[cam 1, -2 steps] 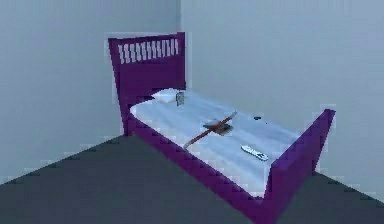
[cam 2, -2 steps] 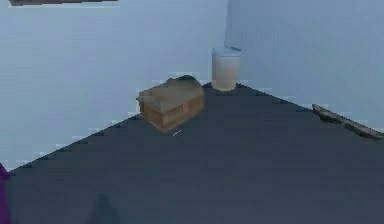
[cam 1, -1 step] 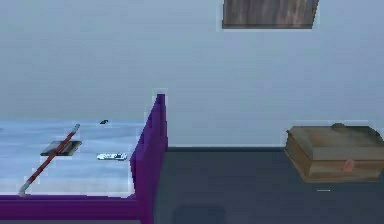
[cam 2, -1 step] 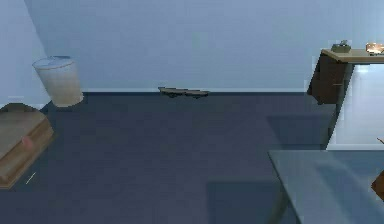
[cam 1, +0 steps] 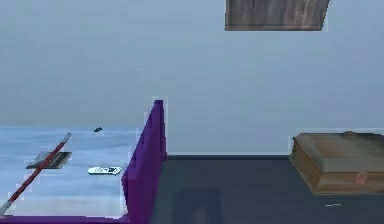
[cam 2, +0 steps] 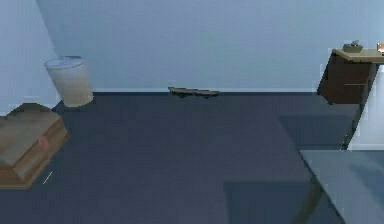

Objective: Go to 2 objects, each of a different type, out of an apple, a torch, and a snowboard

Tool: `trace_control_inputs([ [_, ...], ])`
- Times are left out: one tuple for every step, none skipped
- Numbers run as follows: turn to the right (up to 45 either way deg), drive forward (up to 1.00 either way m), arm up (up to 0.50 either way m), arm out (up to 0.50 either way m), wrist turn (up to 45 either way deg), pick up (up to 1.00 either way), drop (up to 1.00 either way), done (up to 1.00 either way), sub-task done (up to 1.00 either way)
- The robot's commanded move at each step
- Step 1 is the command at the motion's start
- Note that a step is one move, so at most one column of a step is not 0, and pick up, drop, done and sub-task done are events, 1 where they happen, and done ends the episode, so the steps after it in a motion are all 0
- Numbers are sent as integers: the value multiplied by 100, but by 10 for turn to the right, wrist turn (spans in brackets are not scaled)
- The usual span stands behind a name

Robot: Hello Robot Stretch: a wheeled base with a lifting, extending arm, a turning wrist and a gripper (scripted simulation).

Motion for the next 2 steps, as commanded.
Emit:
trace_control_inputs([
  [-450, 0, 0, 0, 0, 0, 0, 0, 0],
  [-390, 0, 0, 0, 0, 0, 0, 0, 0],
])
